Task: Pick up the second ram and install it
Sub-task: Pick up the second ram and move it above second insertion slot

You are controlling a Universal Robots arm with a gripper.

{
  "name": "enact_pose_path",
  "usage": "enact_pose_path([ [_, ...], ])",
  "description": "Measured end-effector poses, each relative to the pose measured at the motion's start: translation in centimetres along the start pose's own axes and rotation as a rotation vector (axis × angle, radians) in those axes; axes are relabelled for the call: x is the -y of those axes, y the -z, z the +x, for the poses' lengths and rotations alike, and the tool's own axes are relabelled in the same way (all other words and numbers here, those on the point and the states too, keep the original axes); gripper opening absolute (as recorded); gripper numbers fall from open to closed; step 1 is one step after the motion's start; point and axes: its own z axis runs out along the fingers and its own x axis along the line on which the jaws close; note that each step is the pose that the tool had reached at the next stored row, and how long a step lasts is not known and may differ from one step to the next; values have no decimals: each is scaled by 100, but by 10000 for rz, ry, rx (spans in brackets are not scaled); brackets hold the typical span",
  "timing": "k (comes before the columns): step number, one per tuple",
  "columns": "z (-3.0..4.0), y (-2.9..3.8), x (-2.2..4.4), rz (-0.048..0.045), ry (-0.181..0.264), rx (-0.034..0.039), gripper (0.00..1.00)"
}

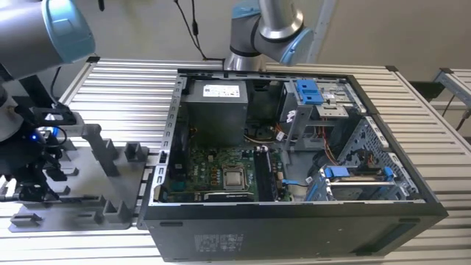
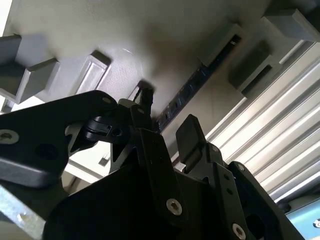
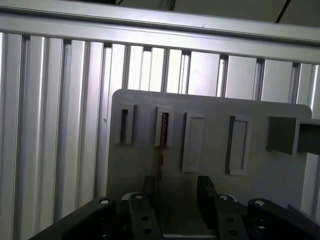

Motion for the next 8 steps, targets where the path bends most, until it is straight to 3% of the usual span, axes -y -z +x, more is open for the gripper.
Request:
enact_pose_path([
  [8,41,-121,-2,-2,2,-16,48],
])
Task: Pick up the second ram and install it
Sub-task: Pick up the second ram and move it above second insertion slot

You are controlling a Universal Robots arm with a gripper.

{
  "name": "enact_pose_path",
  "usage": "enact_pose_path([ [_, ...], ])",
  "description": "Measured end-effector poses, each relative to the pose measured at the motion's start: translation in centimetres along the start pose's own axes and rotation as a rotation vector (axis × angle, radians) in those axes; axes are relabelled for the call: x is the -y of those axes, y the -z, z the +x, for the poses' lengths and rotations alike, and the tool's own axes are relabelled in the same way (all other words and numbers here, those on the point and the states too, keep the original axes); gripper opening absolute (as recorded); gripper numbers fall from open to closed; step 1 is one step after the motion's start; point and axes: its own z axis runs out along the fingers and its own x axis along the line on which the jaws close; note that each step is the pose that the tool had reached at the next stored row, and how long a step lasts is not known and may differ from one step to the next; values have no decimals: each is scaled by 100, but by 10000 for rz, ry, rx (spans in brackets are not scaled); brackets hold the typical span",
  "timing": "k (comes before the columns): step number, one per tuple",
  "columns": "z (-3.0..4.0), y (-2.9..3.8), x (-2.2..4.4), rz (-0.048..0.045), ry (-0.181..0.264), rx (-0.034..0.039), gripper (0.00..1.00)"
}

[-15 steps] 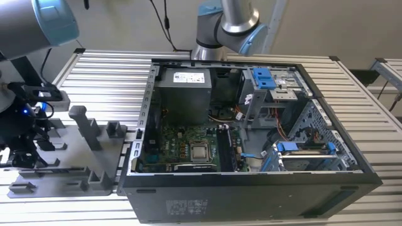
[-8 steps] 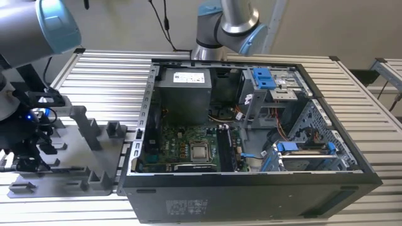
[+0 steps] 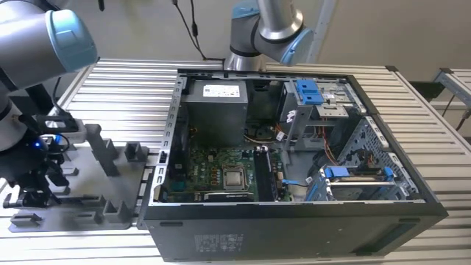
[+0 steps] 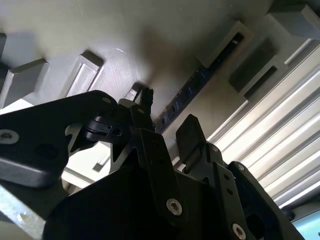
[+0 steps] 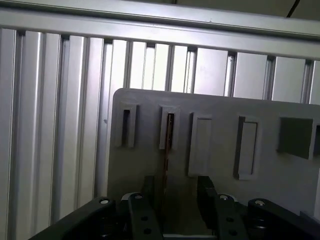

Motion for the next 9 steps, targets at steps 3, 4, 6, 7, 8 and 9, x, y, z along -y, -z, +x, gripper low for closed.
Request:
enact_pose_path([
  [3,15,-40,0,-1,1,-8,48],
  [4,18,-53,0,-1,0,-11,48],
  [6,23,-75,0,-1,1,-14,48],
  [7,24,-83,0,0,1,-14,48],
  [8,25,-86,0,-2,1,-15,48],
  [9,25,-86,0,-2,1,-15,48],
])
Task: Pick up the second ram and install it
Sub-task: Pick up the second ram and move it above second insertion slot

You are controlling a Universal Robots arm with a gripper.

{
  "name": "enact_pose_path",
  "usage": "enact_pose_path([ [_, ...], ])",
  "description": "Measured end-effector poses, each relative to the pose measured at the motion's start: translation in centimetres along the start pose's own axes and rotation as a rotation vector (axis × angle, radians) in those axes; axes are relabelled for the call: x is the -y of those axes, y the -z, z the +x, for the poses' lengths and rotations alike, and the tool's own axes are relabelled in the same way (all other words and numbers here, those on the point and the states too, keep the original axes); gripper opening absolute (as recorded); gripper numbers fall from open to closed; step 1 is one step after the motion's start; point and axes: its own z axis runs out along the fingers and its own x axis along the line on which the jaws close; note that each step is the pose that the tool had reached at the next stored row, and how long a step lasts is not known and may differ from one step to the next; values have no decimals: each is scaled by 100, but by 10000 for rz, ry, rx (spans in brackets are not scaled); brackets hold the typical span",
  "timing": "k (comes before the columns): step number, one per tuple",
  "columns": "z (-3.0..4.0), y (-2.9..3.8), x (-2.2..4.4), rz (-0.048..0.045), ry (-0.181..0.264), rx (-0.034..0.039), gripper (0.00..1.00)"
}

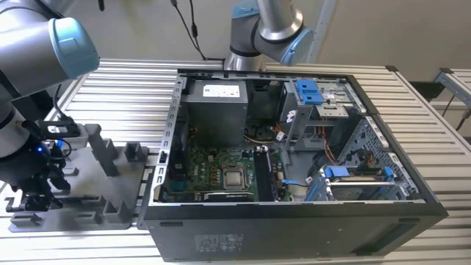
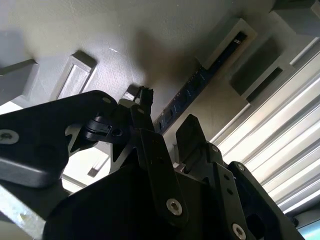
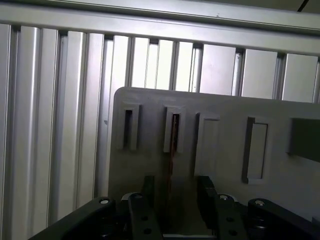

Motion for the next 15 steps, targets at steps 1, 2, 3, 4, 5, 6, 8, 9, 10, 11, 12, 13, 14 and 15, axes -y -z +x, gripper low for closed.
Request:
enact_pose_path([
  [1,0,0,0,-1,0,-1,48],
  [2,0,0,0,-1,0,-1,48],
  [3,0,-2,0,1,0,1,48],
  [4,0,-2,1,5,0,0,48],
  [5,0,-3,1,6,1,1,48],
  [6,1,-4,0,6,1,1,48],
  [8,7,-7,0,7,4,1,48],
  [9,11,-7,0,5,6,0,48],
  [10,13,-8,-1,6,7,0,48],
  [11,13,-7,0,11,7,0,48],
  [12,13,-7,0,18,12,-2,48],
  [13,14,-7,0,25,15,-2,48],
  [14,14,-8,0,30,17,-2,48],
  [15,14,-8,0,32,17,-2,48],
])
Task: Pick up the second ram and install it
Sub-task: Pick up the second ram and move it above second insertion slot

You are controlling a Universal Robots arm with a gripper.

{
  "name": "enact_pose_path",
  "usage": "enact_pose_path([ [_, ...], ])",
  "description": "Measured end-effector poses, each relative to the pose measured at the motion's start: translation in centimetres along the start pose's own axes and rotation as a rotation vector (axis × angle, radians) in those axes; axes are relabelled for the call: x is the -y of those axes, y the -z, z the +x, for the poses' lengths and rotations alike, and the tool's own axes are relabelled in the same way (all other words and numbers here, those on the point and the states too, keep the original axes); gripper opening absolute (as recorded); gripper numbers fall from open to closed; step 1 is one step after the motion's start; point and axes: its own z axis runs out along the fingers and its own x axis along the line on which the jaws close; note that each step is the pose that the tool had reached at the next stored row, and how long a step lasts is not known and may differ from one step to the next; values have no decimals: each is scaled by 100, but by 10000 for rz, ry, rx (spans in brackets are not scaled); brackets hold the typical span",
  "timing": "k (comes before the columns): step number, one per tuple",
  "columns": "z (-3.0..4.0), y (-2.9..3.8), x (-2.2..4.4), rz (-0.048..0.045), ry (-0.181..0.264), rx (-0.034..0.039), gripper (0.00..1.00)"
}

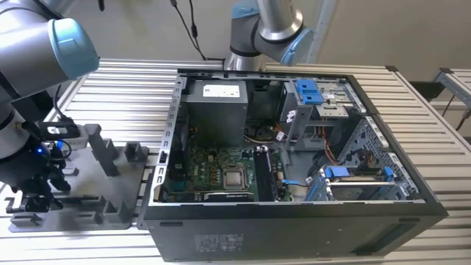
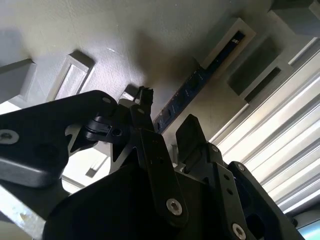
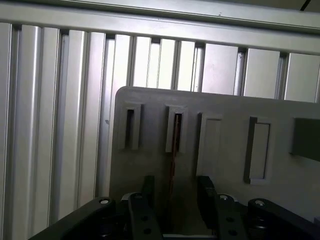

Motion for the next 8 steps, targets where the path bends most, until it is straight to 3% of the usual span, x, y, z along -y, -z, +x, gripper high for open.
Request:
enact_pose_path([
  [8,0,0,0,2,0,0,48],
])
